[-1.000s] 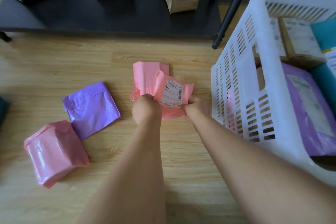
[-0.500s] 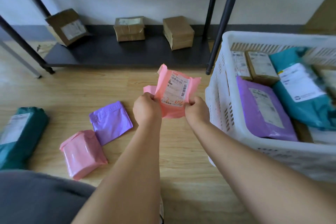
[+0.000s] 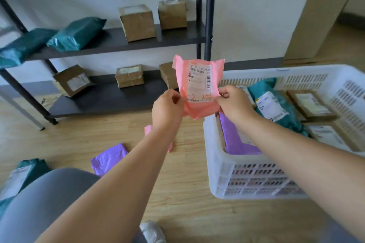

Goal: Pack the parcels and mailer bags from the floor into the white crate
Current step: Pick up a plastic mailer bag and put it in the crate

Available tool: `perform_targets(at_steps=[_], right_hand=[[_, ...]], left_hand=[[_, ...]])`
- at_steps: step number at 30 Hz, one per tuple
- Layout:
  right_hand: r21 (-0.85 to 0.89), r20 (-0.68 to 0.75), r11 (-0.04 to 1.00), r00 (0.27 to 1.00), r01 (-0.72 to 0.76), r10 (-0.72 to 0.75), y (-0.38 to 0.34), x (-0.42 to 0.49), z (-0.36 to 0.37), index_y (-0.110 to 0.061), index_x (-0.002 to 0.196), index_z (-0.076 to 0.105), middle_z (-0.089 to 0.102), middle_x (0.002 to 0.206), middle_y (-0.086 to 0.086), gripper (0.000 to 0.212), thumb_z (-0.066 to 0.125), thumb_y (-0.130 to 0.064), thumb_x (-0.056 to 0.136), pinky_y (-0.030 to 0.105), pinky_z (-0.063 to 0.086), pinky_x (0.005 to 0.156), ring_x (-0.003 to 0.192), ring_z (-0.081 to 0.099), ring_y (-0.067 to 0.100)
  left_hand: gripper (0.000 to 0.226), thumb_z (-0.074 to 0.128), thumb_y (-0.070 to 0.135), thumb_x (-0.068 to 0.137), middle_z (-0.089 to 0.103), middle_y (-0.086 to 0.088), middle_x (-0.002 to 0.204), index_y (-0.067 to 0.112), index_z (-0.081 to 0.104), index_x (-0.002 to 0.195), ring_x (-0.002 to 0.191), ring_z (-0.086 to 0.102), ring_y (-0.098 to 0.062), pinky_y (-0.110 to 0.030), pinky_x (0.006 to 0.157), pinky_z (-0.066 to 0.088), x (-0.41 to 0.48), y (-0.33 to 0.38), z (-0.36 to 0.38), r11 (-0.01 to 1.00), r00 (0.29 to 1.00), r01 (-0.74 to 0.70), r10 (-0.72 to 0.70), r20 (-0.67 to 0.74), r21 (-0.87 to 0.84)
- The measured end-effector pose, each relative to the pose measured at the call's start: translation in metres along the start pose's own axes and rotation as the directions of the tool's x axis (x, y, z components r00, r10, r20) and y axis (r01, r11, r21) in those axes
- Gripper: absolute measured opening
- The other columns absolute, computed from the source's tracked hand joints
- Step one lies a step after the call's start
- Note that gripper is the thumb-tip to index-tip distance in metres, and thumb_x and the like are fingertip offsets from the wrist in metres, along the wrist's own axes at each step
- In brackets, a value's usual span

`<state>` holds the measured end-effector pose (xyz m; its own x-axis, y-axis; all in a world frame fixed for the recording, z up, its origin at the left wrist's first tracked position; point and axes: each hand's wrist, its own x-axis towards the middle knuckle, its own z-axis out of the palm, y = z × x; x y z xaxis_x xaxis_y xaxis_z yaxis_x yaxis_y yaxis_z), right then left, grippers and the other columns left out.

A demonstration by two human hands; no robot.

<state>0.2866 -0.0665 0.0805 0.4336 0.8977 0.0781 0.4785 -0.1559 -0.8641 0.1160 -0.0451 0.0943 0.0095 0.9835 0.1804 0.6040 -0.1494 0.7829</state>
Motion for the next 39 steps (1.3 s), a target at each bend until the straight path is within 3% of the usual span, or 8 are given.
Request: perform_targets(at_steps=[6, 13, 17, 21, 23, 26, 31, 39], right_hand=[[-0.085, -0.056, 0.993, 0.995, -0.087, 0.082, 0.027, 0.004, -0.066, -0.023, 0.077, 0.064, 0.071, 0.083, 0.005, 0.017, 0.059, -0.008, 0.084, 0.046, 0.057, 0.076, 0.081, 0.068, 0.033], [-0.381, -0.077, 0.913, 0.989, -0.148, 0.129, 0.061, -0.001, -0.097, -0.01, 0.099, 0.07, 0.066, 0.106, 0.007, 0.018, 0.054, -0.008, 0.089, 0.032, 0.046, 0.075, 0.09, 0.057, 0.025], [-0.506, -0.008, 0.837, 0.971, -0.209, 0.238, 0.085, -0.005, -0.107, -0.008, 0.105, 0.07, 0.067, 0.111, 0.01, 0.027, 0.051, -0.005, 0.087, 0.037, 0.05, 0.082, 0.099, 0.061, 0.03], [-0.586, 0.087, 0.785, 0.948, -0.199, 0.306, 0.101, -0.01, -0.107, -0.01, 0.098, 0.064, 0.064, 0.098, 0.008, 0.017, 0.055, -0.005, 0.084, 0.034, 0.045, 0.065, 0.097, 0.062, 0.029], [-0.626, 0.118, 0.76, 0.942, -0.175, 0.314, 0.105, -0.011, -0.105, -0.016, 0.123, 0.055, 0.059, 0.117, 0.007, 0.041, 0.066, -0.014, 0.083, 0.032, 0.047, 0.074, 0.105, 0.059, 0.026], [-0.672, 0.173, 0.739, 0.963, -0.039, 0.208, 0.1, -0.012, -0.101, -0.015, 0.138, 0.046, 0.051, 0.133, 0.01, 0.061, 0.07, -0.013, 0.082, 0.037, 0.047, 0.093, 0.118, 0.054, 0.028], [-0.71, 0.302, 0.704, 0.909, 0.013, 0.288, 0.113, -0.015, -0.089, -0.022, 0.131, 0.055, 0.062, 0.123, 0.004, 0.047, 0.066, -0.019, 0.085, 0.031, 0.049, 0.085, 0.103, 0.06, 0.022], [-0.729, 0.292, 0.684, 0.915, 0.025, 0.278, 0.117, -0.013, -0.08, -0.02, 0.138, 0.05, 0.059, 0.13, 0.003, 0.055, 0.067, -0.019, 0.086, 0.031, 0.048, 0.092, 0.11, 0.059, 0.021]], left_hand=[[0.01, 0.06, 0.019, 0.088, 0.059, 0.015, 0.064, 0.02, 0.057, 0.097, 0.063, 0.056, 0.0, -0.021, 0.057, 0.045, -0.024, 0.038, 0.041, 0.998, 0.992, -0.057, 0.06, 0.108, -0.03], [0.015, 0.054, 0.026, 0.092, 0.061, 0.009, 0.079, 0.023, 0.059, 0.106, 0.081, 0.062, -0.017, -0.029, 0.065, 0.051, -0.034, 0.039, 0.1, 0.958, 0.942, -0.229, 0.175, 0.286, 0.17], [0.024, 0.053, 0.039, 0.091, 0.066, 0.001, 0.1, 0.026, 0.066, 0.106, 0.101, 0.056, -0.021, -0.032, 0.081, 0.047, -0.034, 0.025, 0.122, 0.822, 0.859, -0.454, 0.302, 0.413, 0.345], [0.034, 0.041, 0.043, 0.095, 0.059, 0.003, 0.113, 0.03, 0.068, 0.11, 0.113, 0.045, -0.023, -0.038, 0.096, 0.031, -0.04, 0.024, 0.135, 0.583, 0.75, -0.632, 0.296, 0.591, 0.51], [0.037, 0.035, 0.041, 0.097, 0.056, 0.004, 0.118, 0.03, 0.067, 0.113, 0.116, 0.042, -0.022, -0.042, 0.102, 0.025, -0.043, 0.022, 0.139, 0.559, 0.728, -0.652, 0.271, 0.63, 0.512], [0.038, 0.032, 0.037, 0.099, 0.057, 0.005, 0.122, 0.027, 0.066, 0.113, 0.125, 0.038, -0.021, -0.05, 0.111, 0.011, -0.045, 0.017, 0.14, 0.543, 0.706, -0.664, 0.229, 0.67, 0.514], [0.047, 0.024, 0.039, 0.1, 0.063, 0.005, 0.114, 0.023, 0.068, 0.104, 0.139, 0.028, -0.021, -0.053, 0.116, -0.01, -0.047, 0.013, 0.137, 0.603, 0.699, -0.618, 0.128, 0.704, 0.504], [0.042, 0.026, 0.038, 0.102, 0.059, 0.004, 0.125, 0.024, 0.065, 0.113, 0.14, 0.027, -0.02, -0.051, 0.116, -0.008, -0.046, 0.016, 0.127, 0.658, 0.685, -0.618, 0.18, 0.706, 0.431]])
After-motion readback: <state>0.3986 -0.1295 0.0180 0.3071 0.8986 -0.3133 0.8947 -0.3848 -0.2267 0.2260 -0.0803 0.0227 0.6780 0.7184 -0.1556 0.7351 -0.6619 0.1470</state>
